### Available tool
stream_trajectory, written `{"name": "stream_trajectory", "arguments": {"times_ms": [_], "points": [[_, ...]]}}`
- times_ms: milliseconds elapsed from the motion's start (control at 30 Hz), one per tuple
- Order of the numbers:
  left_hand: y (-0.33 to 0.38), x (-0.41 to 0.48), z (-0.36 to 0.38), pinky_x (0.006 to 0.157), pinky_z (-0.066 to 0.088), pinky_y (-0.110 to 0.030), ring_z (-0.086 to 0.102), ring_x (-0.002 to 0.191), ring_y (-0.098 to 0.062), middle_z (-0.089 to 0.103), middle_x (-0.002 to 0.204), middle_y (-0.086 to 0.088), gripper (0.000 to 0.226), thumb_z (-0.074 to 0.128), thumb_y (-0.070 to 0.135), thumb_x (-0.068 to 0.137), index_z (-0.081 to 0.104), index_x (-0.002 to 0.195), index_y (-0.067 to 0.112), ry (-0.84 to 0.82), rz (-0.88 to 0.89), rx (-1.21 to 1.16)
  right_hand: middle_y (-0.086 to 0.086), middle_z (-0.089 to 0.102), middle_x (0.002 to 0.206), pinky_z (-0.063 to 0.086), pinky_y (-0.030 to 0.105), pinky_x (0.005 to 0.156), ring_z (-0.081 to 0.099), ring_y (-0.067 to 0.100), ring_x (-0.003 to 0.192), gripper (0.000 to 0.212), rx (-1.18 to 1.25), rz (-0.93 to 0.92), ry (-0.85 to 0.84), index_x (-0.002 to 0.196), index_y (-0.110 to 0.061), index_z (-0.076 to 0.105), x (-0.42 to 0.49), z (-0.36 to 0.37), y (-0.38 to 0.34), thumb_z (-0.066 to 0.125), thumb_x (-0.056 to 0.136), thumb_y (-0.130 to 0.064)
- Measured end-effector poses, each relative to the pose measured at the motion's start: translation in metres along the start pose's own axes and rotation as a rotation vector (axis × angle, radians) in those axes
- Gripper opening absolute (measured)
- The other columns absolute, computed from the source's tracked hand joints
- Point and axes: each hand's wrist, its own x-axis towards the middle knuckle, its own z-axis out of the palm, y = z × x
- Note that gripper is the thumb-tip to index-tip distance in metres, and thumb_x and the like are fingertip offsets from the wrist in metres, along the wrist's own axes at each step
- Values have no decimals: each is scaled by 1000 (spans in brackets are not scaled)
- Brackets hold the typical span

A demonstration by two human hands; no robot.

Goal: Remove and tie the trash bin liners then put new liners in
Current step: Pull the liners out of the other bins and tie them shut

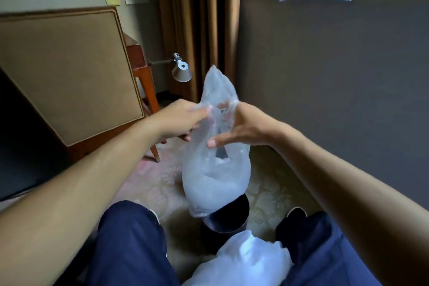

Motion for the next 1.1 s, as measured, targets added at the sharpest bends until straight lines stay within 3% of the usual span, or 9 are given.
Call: {"name": "stream_trajectory", "arguments": {"times_ms": [133,200,300,467,667,767,900,1000,1100], "points": [[9,-4,-6,61,51,-26,56,59,-8,57,67,6,10,56,26,99,65,101,24,-126,109,67,6,68,74,47,38,55,64,26,69,47,-134,75,213,86,-12,69,22,14,-5,80,75,-56],[-14,-6,-24,62,52,-25,59,62,-7,63,76,7,45,65,18,87,57,129,32,-107,143,-61,6,65,73,44,35,53,62,28,68,32,-125,94,287,82,-9,65,21,9,-4,73,86,-40],[-57,-14,-36,66,54,-30,64,76,-13,62,118,-12,71,77,9,81,45,137,37,52,76,-93,10,71,82,52,37,60,66,27,74,29,-12,109,256,91,-8,68,20,-2,6,71,89,-37],[-85,-15,-7,94,55,-51,47,134,-20,29,160,5,139,94,58,49,2,152,54,135,-36,75,-4,74,84,56,25,66,68,4,72,17,18,-9,117,100,-14,73,25,-10,2,74,91,-28],[-47,6,27,83,55,-23,56,97,1,58,113,17,61,90,39,69,55,119,34,256,169,53,-10,51,60,33,14,46,46,2,48,32,-142,-102,109,65,-22,51,36,-22,-21,67,92,-18],[-40,15,26,74,52,-16,64,91,2,66,102,11,36,83,30,80,63,110,22,323,161,-151,-10,67,85,46,17,64,61,0,73,7,-195,-204,267,94,-23,66,35,-27,-23,69,90,-18],[-66,17,16,89,57,-38,71,93,-13,73,96,4,22,79,18,85,70,105,16,323,96,-316,-5,53,139,46,30,106,54,8,126,82,-77,-230,577,146,-25,44,20,-10,20,82,77,-47],[-80,14,11,80,53,-38,69,87,-24,70,81,2,13,77,11,84,68,92,17,362,13,-427,-5,46,140,40,31,108,47,8,132,104,187,83,526,141,-26,39,8,26,64,80,61,-78],[-70,8,16,86,57,-40,72,93,-25,75,97,-9,12,73,6,88,70,98,12,303,-6,-541,-12,59,135,46,25,105,56,0,125,93,461,82,386,135,-19,48,2,59,83,91,63,-57]]}}
